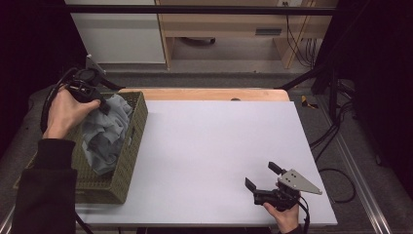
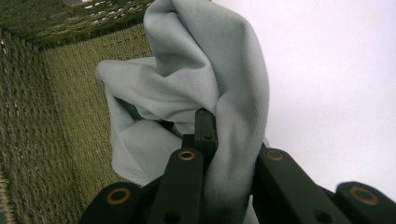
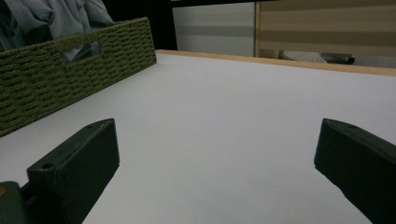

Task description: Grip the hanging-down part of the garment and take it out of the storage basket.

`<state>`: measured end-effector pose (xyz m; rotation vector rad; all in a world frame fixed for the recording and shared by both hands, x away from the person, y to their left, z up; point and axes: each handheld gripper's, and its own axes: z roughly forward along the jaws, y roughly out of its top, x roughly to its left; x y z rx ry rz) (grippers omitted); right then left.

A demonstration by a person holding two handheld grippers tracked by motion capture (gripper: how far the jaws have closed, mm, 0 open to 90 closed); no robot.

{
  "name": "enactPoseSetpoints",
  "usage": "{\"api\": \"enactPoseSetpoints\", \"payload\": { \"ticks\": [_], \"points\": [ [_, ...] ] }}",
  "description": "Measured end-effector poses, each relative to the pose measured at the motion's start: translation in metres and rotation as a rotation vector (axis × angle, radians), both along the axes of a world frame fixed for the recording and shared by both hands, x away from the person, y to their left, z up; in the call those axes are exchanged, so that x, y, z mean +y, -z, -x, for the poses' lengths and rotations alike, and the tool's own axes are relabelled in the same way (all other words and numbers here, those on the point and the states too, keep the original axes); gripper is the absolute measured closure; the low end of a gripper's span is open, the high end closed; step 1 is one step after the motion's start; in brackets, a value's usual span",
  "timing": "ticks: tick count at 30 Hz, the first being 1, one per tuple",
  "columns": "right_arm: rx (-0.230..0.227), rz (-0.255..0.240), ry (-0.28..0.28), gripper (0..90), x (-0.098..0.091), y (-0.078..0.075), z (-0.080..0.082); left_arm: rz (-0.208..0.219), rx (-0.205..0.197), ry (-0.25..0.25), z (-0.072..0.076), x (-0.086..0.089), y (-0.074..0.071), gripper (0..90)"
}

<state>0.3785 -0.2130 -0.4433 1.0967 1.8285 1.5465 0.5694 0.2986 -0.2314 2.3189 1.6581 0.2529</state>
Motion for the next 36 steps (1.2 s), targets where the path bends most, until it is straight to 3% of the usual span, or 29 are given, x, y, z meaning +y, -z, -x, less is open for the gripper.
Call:
{"api": "enactPoseSetpoints", "payload": {
  "ticks": [9,16,27,36],
  "points": [
    [0.010,0.002,0.002,0.3,0.000,0.001,0.000,0.006,-0.014,0.001,0.003,0.002,-0.006,83.0],
    [0.014,0.008,-0.007,0.3,0.003,0.002,-0.002,0.012,-0.041,0.006,0.010,0.007,-0.020,83.1],
    [0.020,0.012,-0.035,0.4,0.012,0.001,-0.008,0.008,-0.122,0.010,0.025,0.010,-0.062,83.3],
    [0.003,0.030,-0.119,0.6,0.043,-0.007,-0.024,-0.003,-0.184,0.020,0.038,0.002,-0.101,83.3]
  ]
}}
